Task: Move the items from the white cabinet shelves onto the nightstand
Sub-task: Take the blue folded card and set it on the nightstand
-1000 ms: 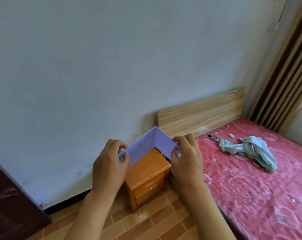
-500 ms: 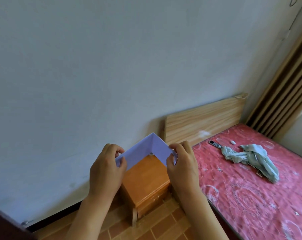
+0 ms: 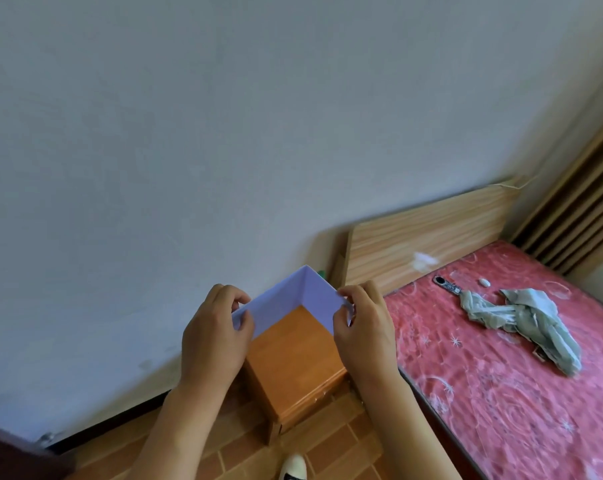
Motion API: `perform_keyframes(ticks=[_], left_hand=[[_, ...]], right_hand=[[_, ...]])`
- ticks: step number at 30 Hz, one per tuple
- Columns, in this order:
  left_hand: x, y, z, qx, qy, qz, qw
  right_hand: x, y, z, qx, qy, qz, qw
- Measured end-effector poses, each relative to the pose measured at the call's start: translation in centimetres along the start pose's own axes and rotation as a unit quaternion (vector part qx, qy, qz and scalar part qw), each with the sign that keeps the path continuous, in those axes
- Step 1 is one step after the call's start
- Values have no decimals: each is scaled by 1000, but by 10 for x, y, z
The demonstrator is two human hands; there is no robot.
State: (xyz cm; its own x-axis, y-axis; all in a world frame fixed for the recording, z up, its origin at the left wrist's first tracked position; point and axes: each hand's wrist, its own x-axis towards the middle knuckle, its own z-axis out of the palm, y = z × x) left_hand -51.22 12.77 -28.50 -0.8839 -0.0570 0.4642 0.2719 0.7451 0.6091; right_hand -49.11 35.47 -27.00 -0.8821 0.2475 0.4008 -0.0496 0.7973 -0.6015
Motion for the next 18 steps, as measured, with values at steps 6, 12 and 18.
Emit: perform_keyframes(ticks=[6,12,18], left_hand=[[68,-14,28,24,6,-7,1000],[142,-22,76,55,0,-18,998],[181,-35,126,61,-13,-37,997]], right_hand=[[79,19,47,40,-21,1,999],[162,45,85,69,-32,2,997],[212,81,118,64,-56,11,996]])
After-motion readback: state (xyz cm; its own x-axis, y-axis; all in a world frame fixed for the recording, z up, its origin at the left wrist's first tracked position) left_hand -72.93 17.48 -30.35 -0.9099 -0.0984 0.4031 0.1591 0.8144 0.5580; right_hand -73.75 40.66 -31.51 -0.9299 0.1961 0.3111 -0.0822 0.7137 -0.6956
